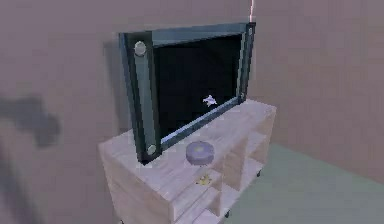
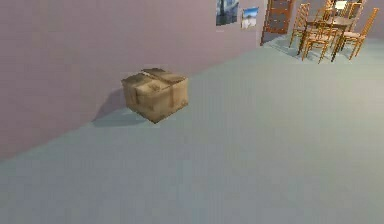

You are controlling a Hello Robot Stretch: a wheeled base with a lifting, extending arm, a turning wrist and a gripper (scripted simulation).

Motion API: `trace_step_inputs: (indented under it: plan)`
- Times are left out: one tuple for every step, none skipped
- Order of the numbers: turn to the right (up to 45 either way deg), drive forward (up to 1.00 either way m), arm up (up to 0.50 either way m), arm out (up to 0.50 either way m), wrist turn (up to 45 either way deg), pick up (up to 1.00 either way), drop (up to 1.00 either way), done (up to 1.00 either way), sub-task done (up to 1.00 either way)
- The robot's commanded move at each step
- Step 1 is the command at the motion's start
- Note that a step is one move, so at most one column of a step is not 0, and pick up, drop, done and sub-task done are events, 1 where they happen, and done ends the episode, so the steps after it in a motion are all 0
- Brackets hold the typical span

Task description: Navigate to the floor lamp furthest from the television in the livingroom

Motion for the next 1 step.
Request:
trace_step_inputs:
  plan:
    - [45.0,0.00,0.00,0.00,0.0,0.00,0.00,0.00,0.00]
